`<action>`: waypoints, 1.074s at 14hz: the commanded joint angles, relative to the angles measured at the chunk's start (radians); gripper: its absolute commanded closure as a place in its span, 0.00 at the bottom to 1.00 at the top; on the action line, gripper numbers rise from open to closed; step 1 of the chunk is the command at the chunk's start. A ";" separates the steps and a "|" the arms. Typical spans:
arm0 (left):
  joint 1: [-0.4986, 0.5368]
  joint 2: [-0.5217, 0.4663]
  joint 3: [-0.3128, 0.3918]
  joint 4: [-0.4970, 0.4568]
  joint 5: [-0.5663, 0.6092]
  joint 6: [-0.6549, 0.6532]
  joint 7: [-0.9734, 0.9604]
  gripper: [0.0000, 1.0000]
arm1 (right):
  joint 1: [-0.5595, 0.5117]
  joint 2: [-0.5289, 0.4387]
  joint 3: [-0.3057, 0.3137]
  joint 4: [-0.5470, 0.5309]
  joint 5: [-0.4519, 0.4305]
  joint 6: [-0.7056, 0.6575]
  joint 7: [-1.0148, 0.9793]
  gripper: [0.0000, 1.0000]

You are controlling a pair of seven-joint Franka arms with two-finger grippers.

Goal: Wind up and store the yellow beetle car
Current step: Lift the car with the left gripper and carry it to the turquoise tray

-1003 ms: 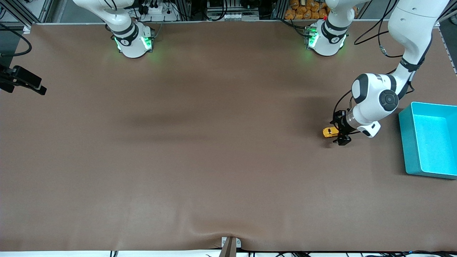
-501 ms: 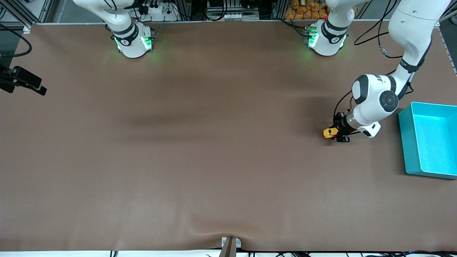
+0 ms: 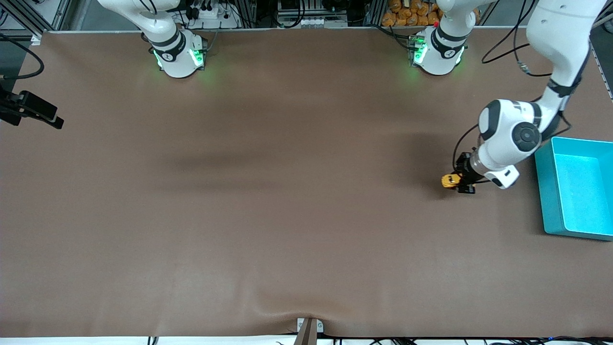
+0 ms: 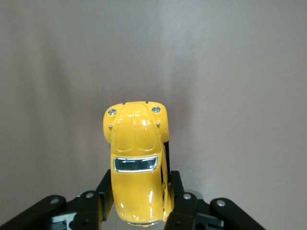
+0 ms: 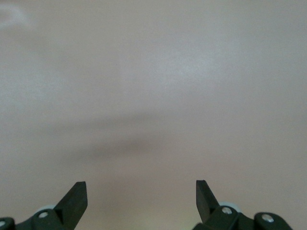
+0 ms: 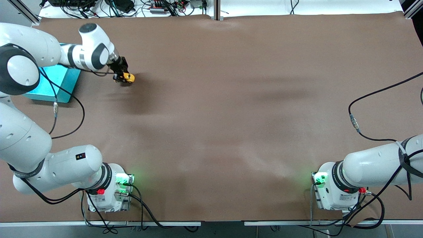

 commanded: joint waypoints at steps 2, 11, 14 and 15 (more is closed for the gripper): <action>0.013 -0.017 -0.001 0.207 0.036 -0.246 0.074 1.00 | -0.003 -0.008 0.001 -0.007 -0.004 0.007 -0.002 0.00; 0.116 0.035 0.002 0.576 0.038 -0.596 0.575 1.00 | -0.009 -0.006 0.001 -0.006 -0.001 0.002 -0.002 0.00; 0.163 0.029 0.004 0.594 0.038 -0.602 0.732 1.00 | -0.012 -0.006 0.001 -0.006 0.000 0.002 0.000 0.00; 0.180 0.027 0.006 0.594 0.039 -0.608 0.773 1.00 | -0.011 -0.006 0.001 -0.006 0.000 0.002 0.000 0.00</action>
